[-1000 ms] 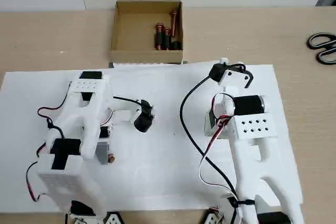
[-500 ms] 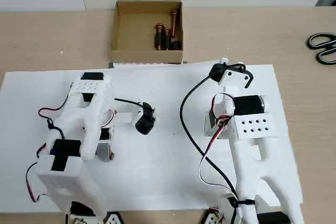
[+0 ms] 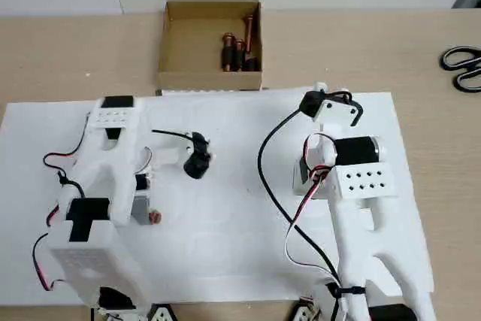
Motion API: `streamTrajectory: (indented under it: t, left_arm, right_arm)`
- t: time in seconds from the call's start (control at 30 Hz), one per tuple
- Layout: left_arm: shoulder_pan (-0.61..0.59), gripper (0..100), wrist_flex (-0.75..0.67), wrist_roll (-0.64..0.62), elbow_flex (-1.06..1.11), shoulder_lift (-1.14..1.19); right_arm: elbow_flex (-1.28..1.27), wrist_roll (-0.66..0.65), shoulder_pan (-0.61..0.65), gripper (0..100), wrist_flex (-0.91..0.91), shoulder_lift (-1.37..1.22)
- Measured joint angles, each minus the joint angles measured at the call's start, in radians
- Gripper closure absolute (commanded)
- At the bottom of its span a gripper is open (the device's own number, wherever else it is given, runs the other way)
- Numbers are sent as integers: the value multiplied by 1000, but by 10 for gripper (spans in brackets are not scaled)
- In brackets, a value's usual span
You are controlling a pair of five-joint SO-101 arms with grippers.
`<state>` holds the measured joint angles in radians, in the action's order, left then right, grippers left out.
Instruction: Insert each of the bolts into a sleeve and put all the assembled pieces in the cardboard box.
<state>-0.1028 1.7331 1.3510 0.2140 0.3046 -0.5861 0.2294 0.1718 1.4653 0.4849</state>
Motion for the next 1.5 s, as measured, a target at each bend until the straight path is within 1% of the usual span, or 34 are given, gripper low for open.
streamTrajectory:
  t: [0.17,0.27,0.4,0.6,0.67,0.77,0.9,1.03,1.17,1.27,1.4,1.5]
  left_arm:
    - [-38,852,0,0,0,0]
    - [-44,892,0,0,3,0]
    - [-20,918,-2,0,51,0]
    - [15,918,-2,0,91,-2]
    - [15,938,-2,0,92,-2]
    - [25,998,-2,0,94,-3]
    - [37,994,5,0,100,-5]
    - [38,994,11,0,66,-2]
    - [40,994,11,-5,-43,-5]
    - [57,994,0,-11,-101,-71]
    - [75,994,0,-12,-118,-238]
    - [98,994,0,-48,-118,-361]
  right_arm:
    - [0,0,0,996,0,0]
    - [0,0,0,996,0,0]
    - [0,0,0,996,0,0]
    - [0,0,0,996,0,0]
    - [0,0,0,996,0,0]
    - [0,0,0,996,0,0]
    - [0,0,0,996,0,0]
    - [0,0,0,996,0,0]
    - [23,0,0,996,0,0]
    - [64,0,0,996,0,0]
    - [84,0,0,996,0,0]
    - [84,2,40,996,0,0]
